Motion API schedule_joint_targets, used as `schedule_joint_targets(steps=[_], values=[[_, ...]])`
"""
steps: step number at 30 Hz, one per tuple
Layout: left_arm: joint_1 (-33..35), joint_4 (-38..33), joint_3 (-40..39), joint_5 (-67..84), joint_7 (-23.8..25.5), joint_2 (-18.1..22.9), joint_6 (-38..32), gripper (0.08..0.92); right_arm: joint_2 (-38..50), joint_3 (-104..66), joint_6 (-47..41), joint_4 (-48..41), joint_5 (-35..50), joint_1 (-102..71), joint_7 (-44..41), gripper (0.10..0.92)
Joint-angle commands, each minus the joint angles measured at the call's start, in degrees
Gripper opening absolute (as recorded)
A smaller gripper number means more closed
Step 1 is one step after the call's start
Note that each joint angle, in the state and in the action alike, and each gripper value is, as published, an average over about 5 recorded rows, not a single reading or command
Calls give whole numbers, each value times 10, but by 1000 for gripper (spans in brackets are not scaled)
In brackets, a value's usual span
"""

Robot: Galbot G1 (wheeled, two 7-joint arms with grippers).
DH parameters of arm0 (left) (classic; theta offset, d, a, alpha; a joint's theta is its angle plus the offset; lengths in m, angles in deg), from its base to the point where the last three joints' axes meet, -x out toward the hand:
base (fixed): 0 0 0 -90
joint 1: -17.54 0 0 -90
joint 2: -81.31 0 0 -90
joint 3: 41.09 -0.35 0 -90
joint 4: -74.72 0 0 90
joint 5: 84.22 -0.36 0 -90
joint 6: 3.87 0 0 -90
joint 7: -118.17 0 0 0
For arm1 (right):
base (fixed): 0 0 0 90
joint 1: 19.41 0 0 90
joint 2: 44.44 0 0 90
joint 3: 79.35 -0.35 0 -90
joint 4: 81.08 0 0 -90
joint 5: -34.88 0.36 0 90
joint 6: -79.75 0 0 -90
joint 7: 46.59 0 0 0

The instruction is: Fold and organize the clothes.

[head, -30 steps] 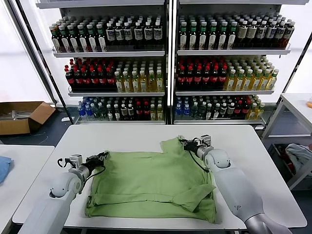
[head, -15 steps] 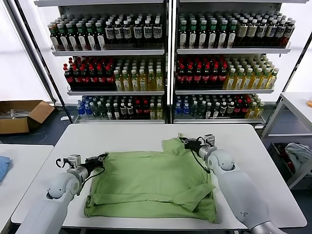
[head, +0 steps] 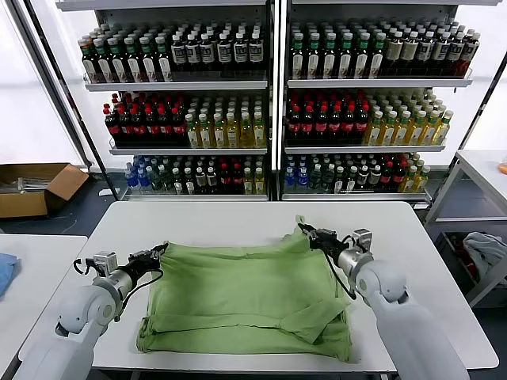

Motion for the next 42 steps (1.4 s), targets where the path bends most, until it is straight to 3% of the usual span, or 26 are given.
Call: schedule_joint_targets(steps=[1,13,23,26,34,42], values=[[101,-124,56,12,-7,-8,-3,88,24,-107,-1,206,13,-201,3,106],[267,-221,115,-13,-3,-1,15,88,-10,-184,21,298,-50,-414,-16,106],[350,-233,125,-99,19,17,20,89,-20,-185,37,273,-98,-437,-7,137],[355,-236,136,-109,18,16,20,129,-9,-190,39,268,-100,-418,-4,214],[363,-263,196,-74,-12,11,19,361,17,-256,101,245,-97,-387,-20,448],[380,-289,170,6,-107,76,-16,586,1,-301,149,243,-87,-410,-28,673]])
